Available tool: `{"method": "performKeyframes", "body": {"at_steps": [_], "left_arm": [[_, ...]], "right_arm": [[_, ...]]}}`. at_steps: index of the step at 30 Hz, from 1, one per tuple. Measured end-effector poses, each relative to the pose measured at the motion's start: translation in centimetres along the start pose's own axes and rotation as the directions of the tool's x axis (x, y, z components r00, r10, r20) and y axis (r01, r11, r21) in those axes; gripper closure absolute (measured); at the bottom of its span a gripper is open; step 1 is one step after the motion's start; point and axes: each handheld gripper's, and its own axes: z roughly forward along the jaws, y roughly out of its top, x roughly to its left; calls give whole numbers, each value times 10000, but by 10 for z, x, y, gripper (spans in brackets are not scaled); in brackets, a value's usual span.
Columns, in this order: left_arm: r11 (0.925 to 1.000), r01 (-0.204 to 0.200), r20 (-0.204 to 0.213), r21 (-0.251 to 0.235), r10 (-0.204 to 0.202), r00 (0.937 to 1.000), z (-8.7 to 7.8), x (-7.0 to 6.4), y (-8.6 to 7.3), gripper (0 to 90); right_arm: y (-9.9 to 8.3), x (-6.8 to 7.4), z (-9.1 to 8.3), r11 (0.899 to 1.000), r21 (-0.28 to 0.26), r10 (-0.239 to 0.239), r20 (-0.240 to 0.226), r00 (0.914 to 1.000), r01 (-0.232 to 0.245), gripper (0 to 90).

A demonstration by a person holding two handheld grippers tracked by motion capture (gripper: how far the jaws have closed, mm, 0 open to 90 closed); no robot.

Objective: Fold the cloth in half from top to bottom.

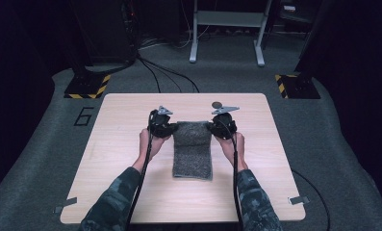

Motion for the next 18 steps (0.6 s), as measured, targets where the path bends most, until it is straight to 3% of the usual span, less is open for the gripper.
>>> {"method": "performKeyframes", "body": {"at_steps": [10, 18], "left_arm": [[9994, 88, 546, 348, -107, 9984, -5, -8, -28, 869], [9978, 5, 951, 664, -68, 9954, -7, -21, -49, 863]], "right_arm": [[-29, 22, -14, 9993, 197, -310, -377, 9988, 317, 877], [-54, 28, -16, 9981, 410, -425, -576, 9974, 449, 871]]}}
